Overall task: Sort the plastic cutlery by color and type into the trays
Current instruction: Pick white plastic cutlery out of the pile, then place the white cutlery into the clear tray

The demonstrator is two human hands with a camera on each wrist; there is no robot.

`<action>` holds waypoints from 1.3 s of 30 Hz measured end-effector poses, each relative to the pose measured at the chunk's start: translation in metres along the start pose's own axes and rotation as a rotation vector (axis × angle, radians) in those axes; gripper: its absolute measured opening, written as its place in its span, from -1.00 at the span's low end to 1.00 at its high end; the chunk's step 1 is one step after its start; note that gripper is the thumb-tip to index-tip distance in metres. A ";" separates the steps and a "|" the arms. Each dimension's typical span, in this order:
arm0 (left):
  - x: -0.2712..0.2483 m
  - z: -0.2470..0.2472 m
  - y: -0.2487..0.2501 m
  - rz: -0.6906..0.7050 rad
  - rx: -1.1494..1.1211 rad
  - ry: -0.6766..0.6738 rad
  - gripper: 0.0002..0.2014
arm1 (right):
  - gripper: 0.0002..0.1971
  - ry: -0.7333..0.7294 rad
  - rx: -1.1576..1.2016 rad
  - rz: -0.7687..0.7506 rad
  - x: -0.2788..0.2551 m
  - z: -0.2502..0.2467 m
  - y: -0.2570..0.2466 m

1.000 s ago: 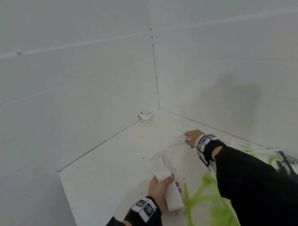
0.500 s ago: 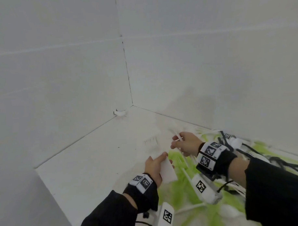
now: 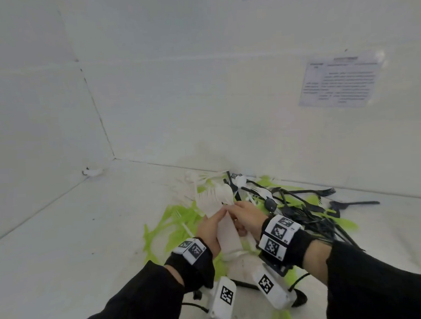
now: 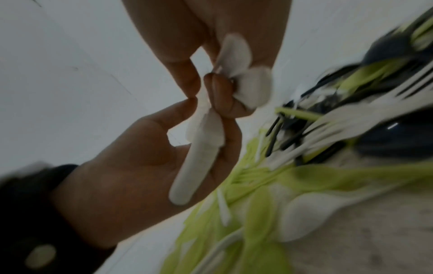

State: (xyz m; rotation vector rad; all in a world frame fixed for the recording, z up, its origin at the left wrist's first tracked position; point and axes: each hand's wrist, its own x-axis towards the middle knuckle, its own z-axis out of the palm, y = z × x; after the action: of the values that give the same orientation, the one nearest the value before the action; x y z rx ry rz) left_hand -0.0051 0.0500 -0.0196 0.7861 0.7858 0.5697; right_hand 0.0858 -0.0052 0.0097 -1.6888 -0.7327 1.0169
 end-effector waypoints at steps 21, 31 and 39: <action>-0.035 0.096 -0.101 -0.011 0.180 -0.168 -0.69 | -0.68 0.367 -0.322 -0.058 -0.104 -0.106 0.064; -0.050 0.124 -0.114 -0.072 0.168 -0.282 -0.62 | -0.65 0.432 -0.370 -0.028 -0.131 -0.128 0.067; -0.068 0.117 -0.106 -0.339 0.186 -0.344 -0.61 | -0.43 0.319 -0.512 0.057 -0.139 -0.117 0.069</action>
State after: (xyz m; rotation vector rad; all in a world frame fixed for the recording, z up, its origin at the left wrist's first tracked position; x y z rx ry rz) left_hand 0.0647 -0.1065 -0.0229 0.8694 0.6384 0.0537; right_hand 0.1254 -0.1957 0.0028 -2.2584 -0.7753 0.5981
